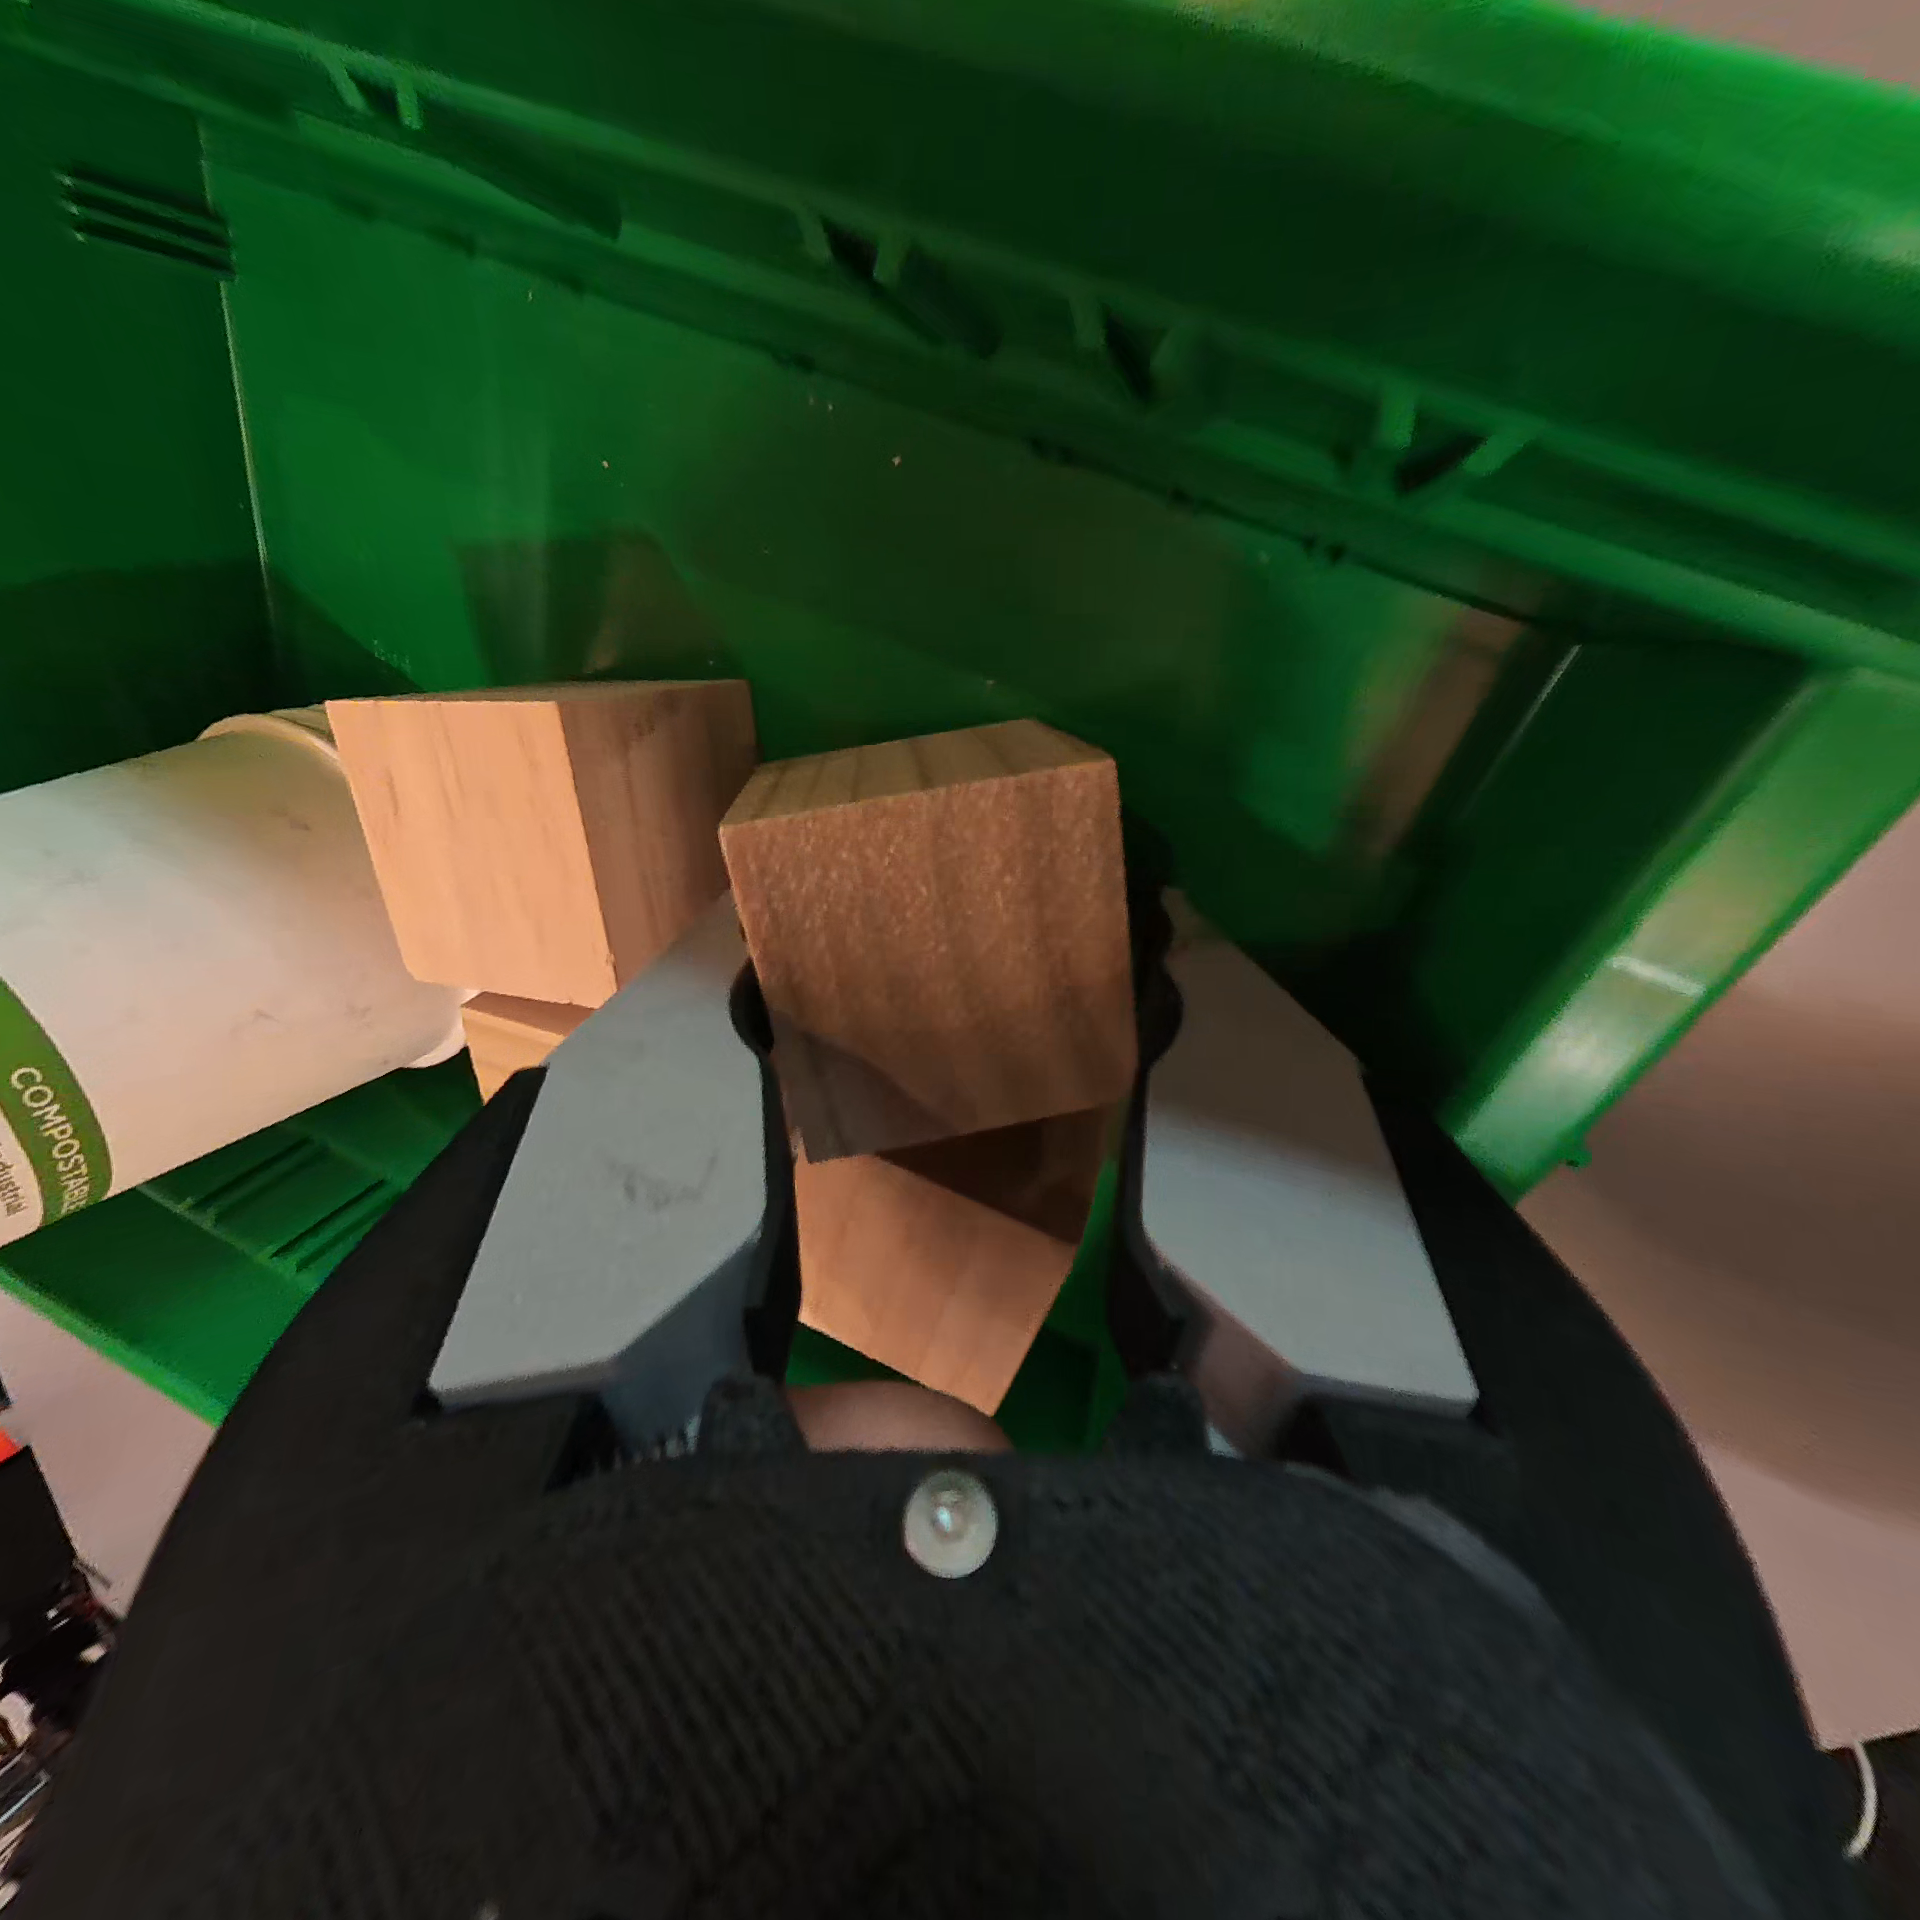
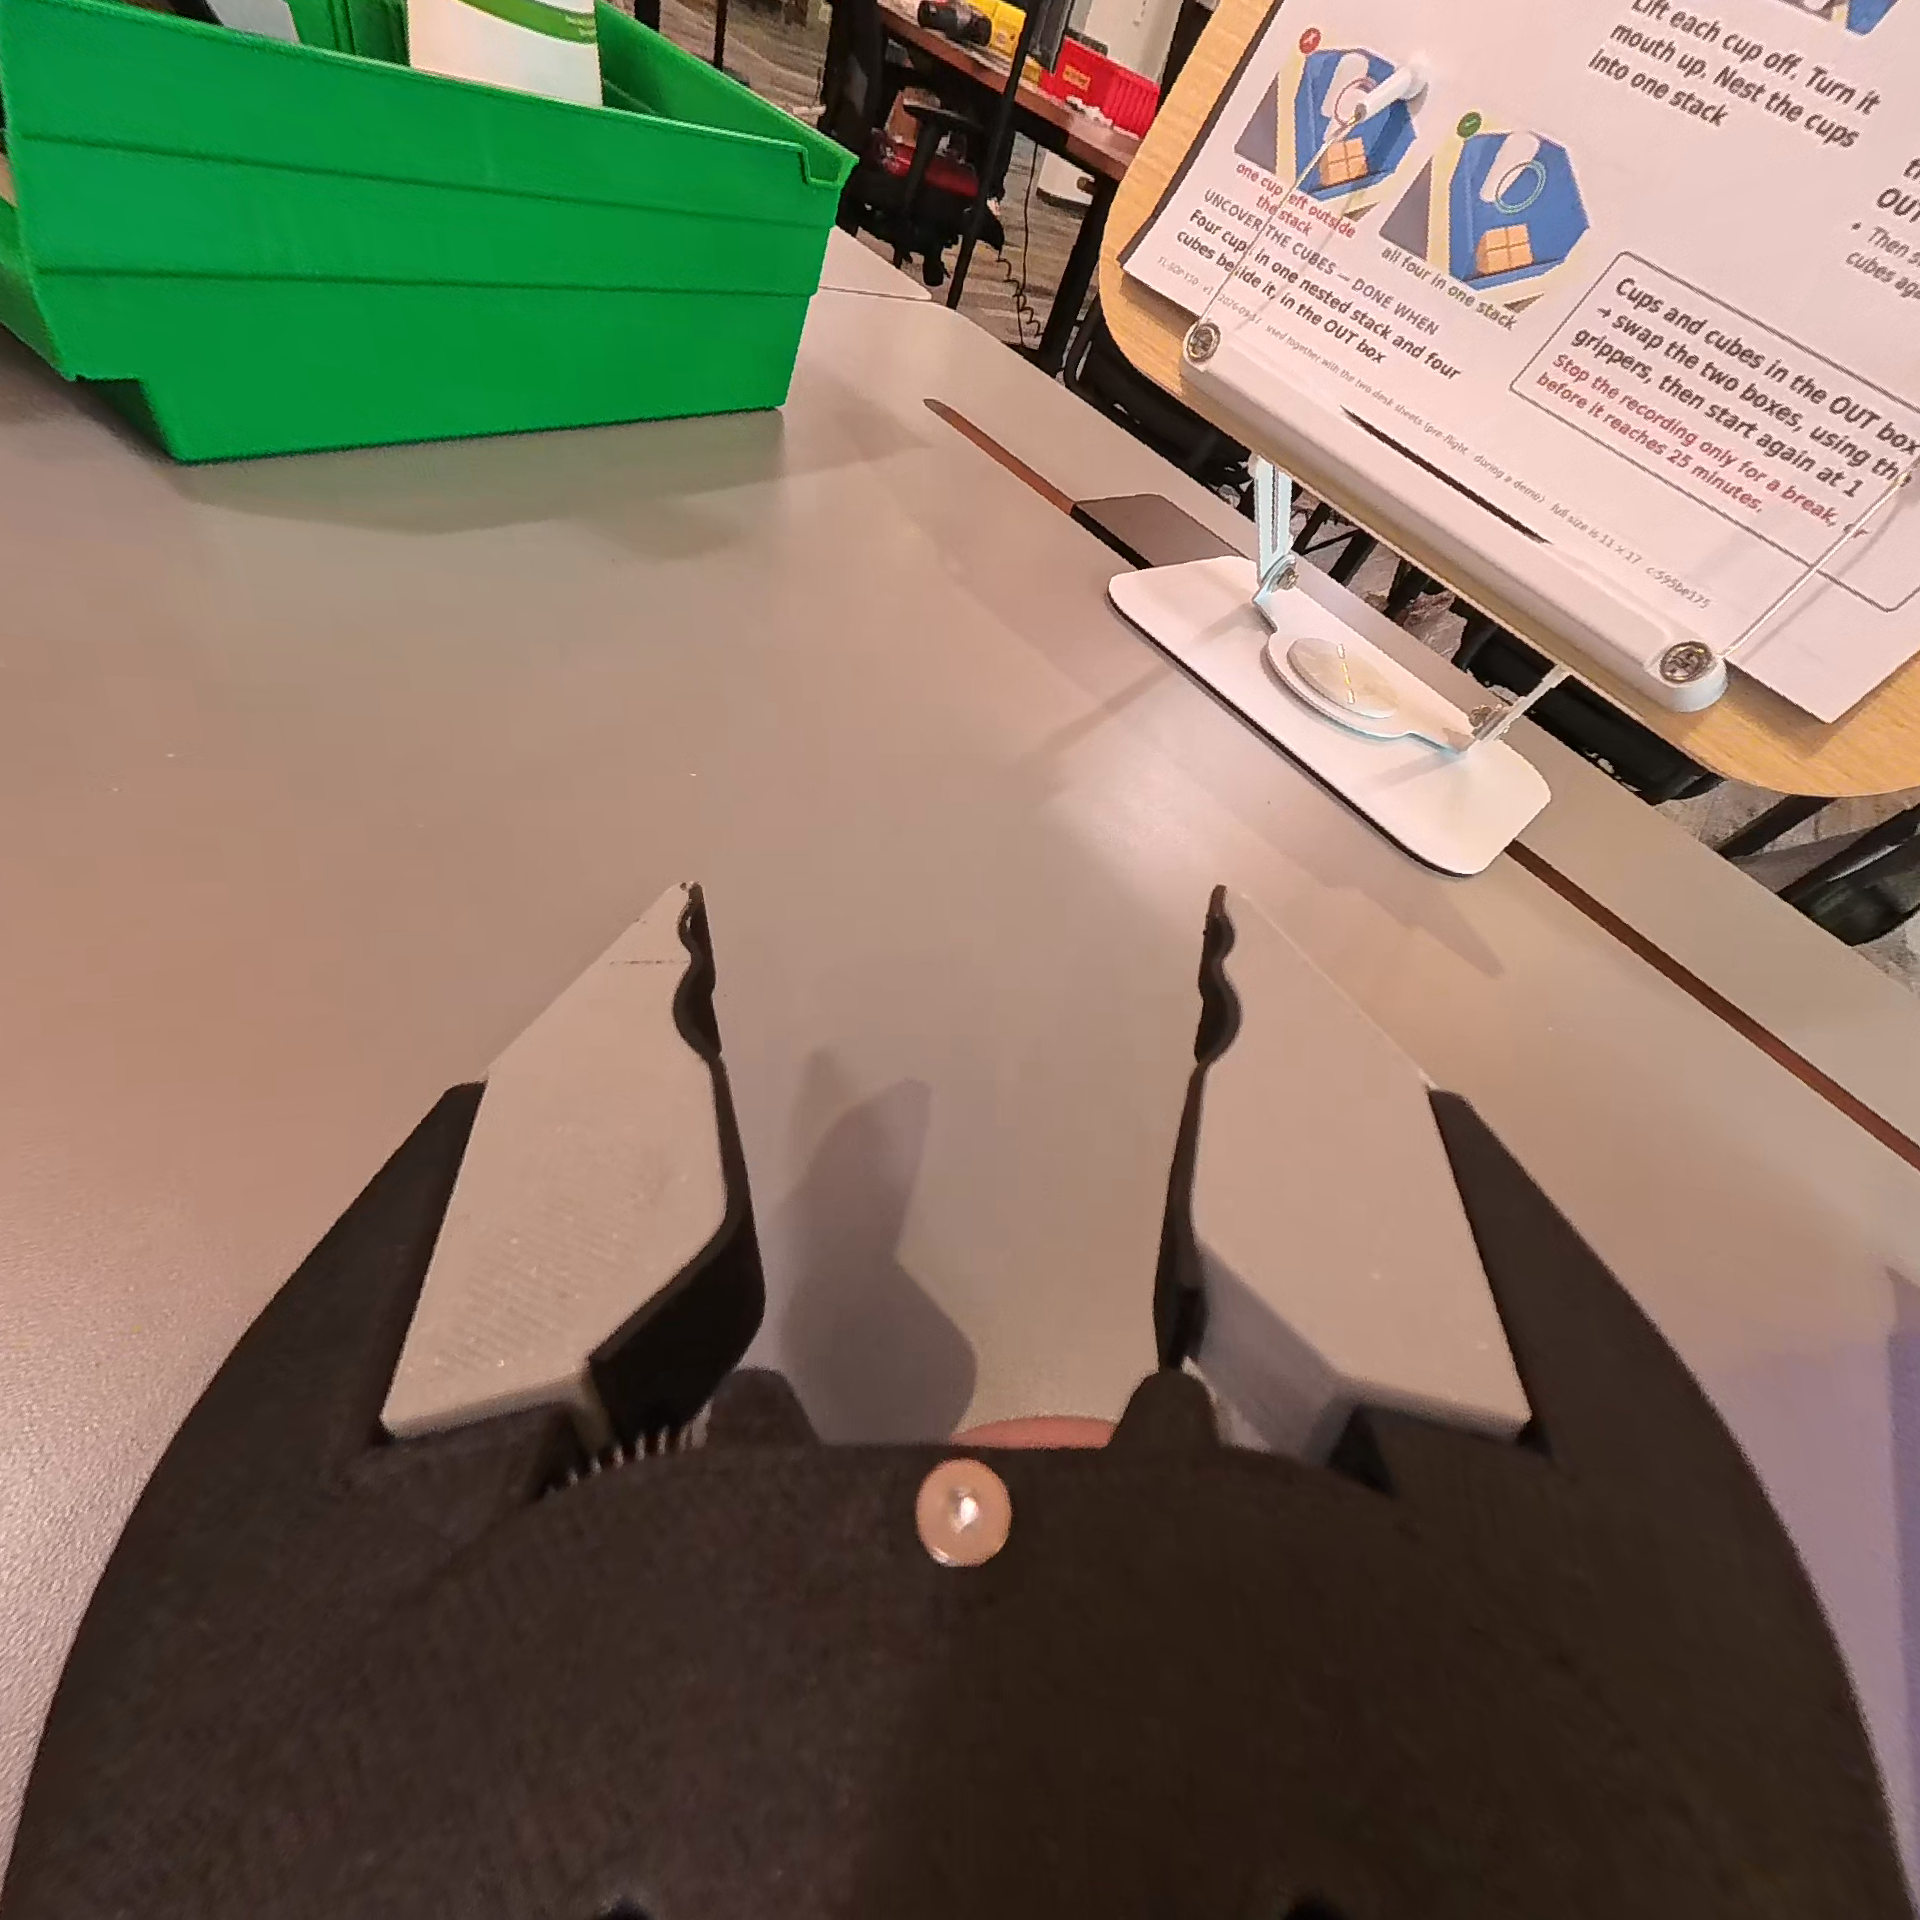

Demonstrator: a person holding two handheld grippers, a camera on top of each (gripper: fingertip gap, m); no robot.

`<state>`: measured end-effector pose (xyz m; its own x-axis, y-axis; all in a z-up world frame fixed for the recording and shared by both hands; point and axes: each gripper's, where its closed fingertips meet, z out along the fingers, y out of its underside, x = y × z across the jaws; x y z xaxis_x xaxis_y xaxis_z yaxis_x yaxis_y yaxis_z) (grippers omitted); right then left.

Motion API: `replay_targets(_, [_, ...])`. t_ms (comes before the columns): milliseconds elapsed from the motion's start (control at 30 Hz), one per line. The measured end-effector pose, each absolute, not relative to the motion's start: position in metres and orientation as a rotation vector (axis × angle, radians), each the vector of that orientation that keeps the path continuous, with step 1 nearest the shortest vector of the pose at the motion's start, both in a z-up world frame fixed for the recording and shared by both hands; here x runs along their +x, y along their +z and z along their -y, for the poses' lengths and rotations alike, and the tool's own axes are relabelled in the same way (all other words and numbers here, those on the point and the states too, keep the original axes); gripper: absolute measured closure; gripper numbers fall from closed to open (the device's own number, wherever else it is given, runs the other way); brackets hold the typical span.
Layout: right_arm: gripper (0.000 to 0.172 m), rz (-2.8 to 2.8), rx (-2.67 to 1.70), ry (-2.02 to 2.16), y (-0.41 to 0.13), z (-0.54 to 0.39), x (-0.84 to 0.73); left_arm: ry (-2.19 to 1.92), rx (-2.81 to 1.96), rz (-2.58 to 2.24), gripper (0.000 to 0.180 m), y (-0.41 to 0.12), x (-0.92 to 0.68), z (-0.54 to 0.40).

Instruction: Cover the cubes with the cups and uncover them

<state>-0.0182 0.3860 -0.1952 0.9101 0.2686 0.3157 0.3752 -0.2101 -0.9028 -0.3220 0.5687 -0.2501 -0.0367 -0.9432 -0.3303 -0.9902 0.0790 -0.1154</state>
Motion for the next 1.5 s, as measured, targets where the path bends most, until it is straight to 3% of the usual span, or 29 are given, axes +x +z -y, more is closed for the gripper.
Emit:
replay_targets(300, [0.082, 0.486, -1.807, -0.098, -0.195, -0.386, -0.019, 0.212, -1.823, -1.985, 0.112, -0.233, -0.318, -0.581])
replay_targets(1167, [0.086, 0.513, -1.776, 0.284, -0.182, -0.370, -0.019, -0.012, -1.465, -1.986, 0.113, -0.109, -0.258, -0.514])
replay_targets(1500, [0.085, 0.648, -1.694, 0.488, -0.165, -0.348, -0.047, -0.251, -1.111, -2.369, 0.113, -0.177, -0.096, -0.395])
